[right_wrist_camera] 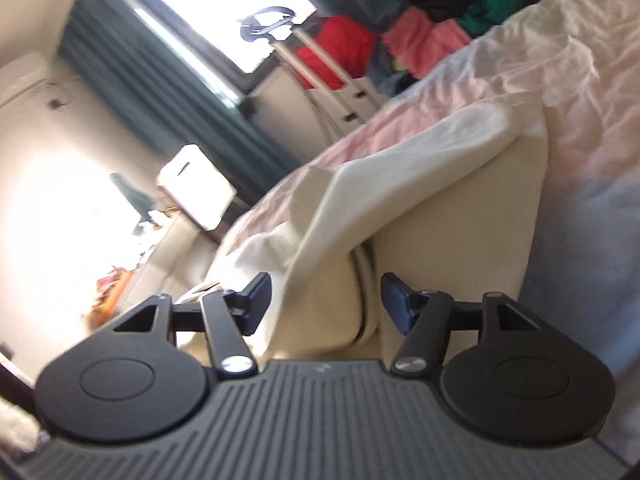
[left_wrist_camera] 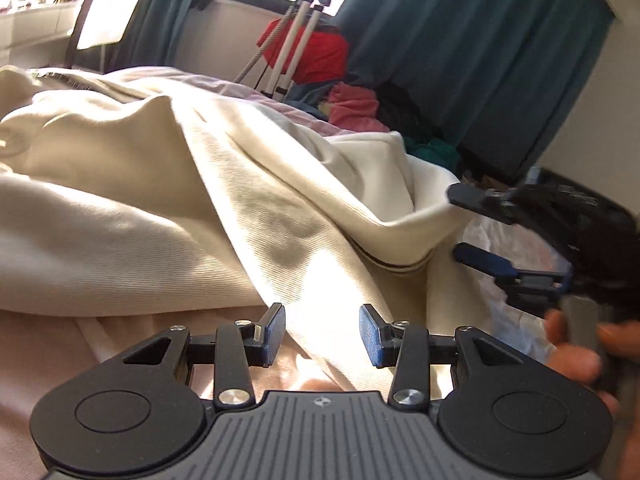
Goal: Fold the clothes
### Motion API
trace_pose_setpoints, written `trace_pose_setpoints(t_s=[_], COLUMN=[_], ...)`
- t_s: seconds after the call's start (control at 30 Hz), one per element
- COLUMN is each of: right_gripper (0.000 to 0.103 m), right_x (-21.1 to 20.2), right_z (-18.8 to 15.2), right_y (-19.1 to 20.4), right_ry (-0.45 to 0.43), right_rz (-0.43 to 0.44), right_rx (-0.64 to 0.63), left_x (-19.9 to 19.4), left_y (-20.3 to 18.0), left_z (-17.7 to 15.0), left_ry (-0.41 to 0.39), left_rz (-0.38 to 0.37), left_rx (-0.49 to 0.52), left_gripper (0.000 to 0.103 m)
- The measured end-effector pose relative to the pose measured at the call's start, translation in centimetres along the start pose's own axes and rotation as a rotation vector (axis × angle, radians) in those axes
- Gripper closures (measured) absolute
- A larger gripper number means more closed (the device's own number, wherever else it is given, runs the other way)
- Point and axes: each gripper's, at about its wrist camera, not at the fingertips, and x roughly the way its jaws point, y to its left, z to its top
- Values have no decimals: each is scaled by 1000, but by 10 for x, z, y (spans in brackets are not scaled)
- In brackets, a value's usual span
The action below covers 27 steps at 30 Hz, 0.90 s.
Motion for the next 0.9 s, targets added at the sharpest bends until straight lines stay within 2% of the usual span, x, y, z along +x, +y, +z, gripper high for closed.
trace_pose_setpoints(t_s=[0.07, 0.1, 0.13, 0.17, 0.2, 0.4, 0.47, 0.67, 0.73, 0.8, 0.87, 0.9], right_gripper=[40, 46, 60, 71, 90, 93, 95, 94, 91, 89, 70, 48], right_x=[26, 30, 34, 37, 41, 87, 108, 170, 174, 170, 159, 149], right_z=[13, 21, 29, 38, 46, 117, 126, 154, 151, 152, 154, 153], right_y=[2, 8, 14, 20, 26, 69, 64, 46, 31, 17, 7, 6], right_ry=[6, -29, -63, -97, -130, -238, -236, -228, -206, -153, -92, -86], right_rz=[-77, -93, -108, -124, -139, -254, -314, -491, -493, -452, -386, -352], right_rx=[19, -7, -34, -60, -85, -225, -256, -347, -311, -250, -204, -200], left_x=[-4, -5, -6, -7, -8, -4, 0, 30, 36, 38, 37, 37], left_y=[9, 11, 13, 15, 17, 25, 30, 44, 46, 45, 41, 40], left_z=[1, 2, 4, 5, 6, 16, 16, 16, 16, 16, 15, 14], left_ry=[-7, -12, -18, -23, -29, -95, -102, -81, -77, -87, -95, -92], left_rz=[-1, 1, 3, 5, 8, 39, 53, 87, 89, 85, 79, 78], left_rx=[-41, -53, -64, -75, -86, -101, -102, -80, -74, -63, -47, -46], left_gripper=[60, 60, 60, 60, 60, 60, 60, 60, 60, 60, 60, 60])
